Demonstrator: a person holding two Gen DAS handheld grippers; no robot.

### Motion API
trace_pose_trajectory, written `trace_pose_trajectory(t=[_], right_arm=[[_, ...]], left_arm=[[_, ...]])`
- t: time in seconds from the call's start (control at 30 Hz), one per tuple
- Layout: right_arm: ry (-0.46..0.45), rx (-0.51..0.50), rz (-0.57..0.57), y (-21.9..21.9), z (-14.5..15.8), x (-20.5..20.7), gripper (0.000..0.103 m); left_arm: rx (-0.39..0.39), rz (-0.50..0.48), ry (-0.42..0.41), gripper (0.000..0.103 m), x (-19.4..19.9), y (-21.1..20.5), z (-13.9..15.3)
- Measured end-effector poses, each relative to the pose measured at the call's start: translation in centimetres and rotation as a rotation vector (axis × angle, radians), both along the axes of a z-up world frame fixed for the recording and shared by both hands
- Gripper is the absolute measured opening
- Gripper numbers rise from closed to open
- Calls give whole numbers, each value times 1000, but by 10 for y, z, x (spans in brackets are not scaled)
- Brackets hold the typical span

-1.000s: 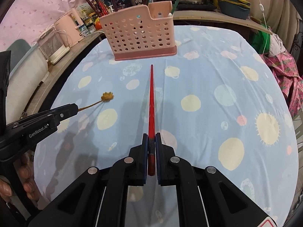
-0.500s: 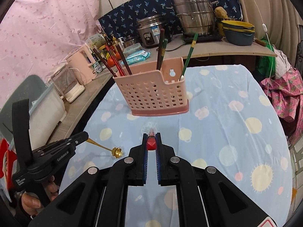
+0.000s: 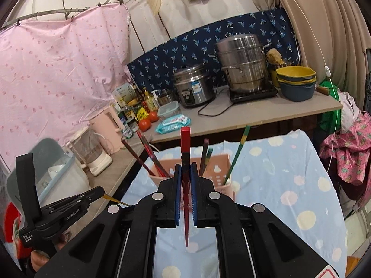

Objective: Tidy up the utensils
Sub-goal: 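Carry chopstick and gold spoon into the pink holder and open both grippers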

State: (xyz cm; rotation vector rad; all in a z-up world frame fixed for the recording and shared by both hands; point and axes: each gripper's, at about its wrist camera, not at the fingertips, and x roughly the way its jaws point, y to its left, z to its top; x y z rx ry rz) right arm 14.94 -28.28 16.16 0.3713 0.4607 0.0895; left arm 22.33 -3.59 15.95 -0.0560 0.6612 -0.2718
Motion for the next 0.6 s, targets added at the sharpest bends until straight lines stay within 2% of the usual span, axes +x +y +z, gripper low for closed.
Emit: trace_pose_trajectory(t=[0.17,0.27,0.4,0.6], right_arm=[[-95,29,-28,-8,32,22,7],[-130,37,-43,-11,46,38,7],[-122,40,-59,-13,46,64,7],[-35,36,-47,-11,19,100,7]], left_arm=[[-16,2,-79,1,19,-11,34],[-13,8,-95,1,36,-18,40],[-5,24,-57,1,59,-28,30],[32,37,8,1,79,-36,-1]])
